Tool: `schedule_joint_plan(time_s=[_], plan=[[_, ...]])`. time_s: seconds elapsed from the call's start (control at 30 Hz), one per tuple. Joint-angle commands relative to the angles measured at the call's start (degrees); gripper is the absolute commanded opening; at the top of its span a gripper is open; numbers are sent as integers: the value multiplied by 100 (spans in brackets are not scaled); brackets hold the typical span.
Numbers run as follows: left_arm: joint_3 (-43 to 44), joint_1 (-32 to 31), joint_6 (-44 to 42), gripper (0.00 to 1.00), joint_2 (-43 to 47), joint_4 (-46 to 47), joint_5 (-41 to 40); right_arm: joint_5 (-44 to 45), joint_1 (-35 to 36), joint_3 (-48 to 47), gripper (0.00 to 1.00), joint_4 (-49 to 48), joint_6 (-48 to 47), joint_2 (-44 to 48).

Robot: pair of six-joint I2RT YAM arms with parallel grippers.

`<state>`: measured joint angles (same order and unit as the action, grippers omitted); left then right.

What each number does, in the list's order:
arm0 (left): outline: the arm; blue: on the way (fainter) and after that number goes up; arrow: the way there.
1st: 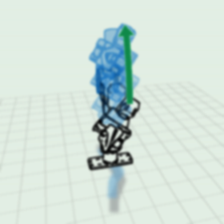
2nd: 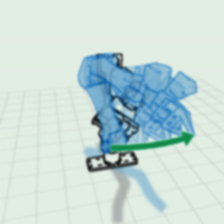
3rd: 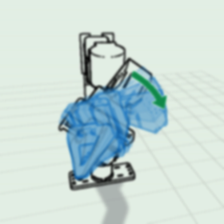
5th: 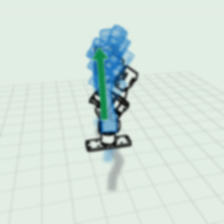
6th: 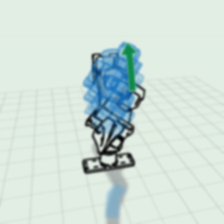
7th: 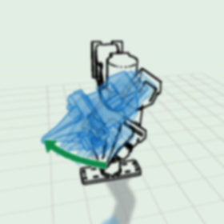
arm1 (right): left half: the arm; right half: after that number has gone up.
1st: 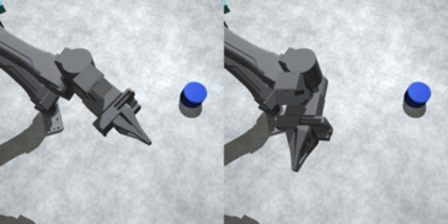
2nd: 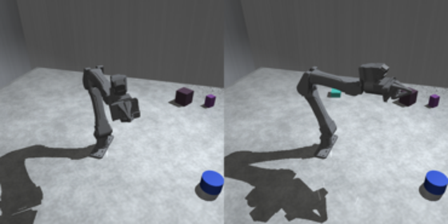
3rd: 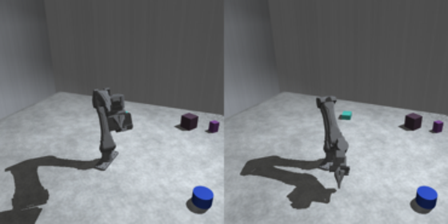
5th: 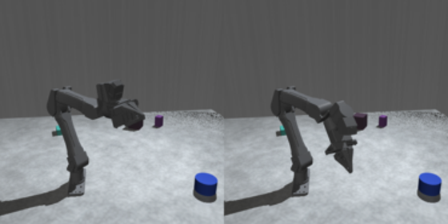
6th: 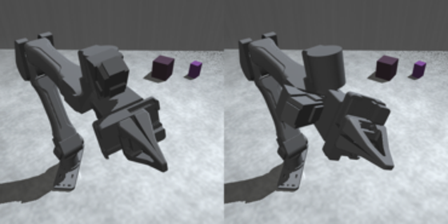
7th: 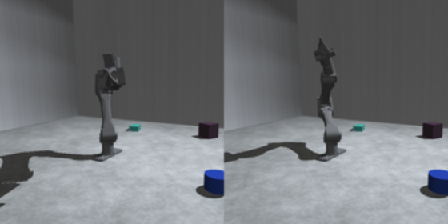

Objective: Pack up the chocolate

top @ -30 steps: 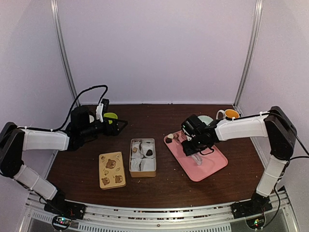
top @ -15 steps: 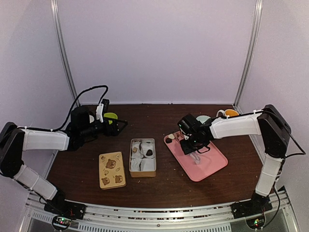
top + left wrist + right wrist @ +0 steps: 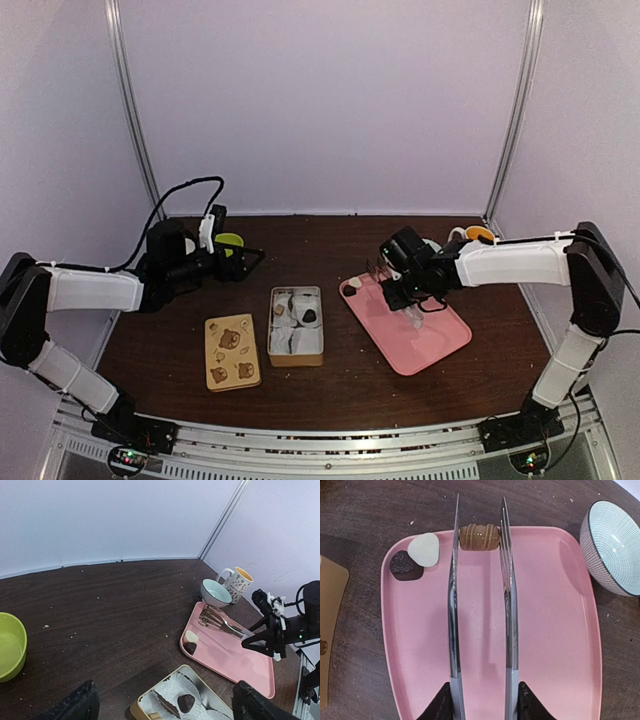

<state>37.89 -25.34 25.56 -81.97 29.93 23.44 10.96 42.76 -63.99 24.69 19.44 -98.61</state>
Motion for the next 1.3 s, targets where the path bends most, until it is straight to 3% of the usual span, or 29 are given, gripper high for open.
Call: schedule_joint_plan(time_s=[0.0, 0.33, 0.63, 1.27], plan=[[77, -26, -103, 95, -38, 196, 90, 196, 30, 237, 36, -227, -91, 626], [74, -23, -112, 95, -20, 180, 91, -389, 417, 677, 35, -307, -630, 1448], [78, -23, -104, 95, -27, 180, 100, -1660, 1266, 1092, 33, -1055, -1113, 2011], [88, -28, -104, 95, -47, 158, 104, -1997, 2111, 307, 33, -640, -1435, 790]])
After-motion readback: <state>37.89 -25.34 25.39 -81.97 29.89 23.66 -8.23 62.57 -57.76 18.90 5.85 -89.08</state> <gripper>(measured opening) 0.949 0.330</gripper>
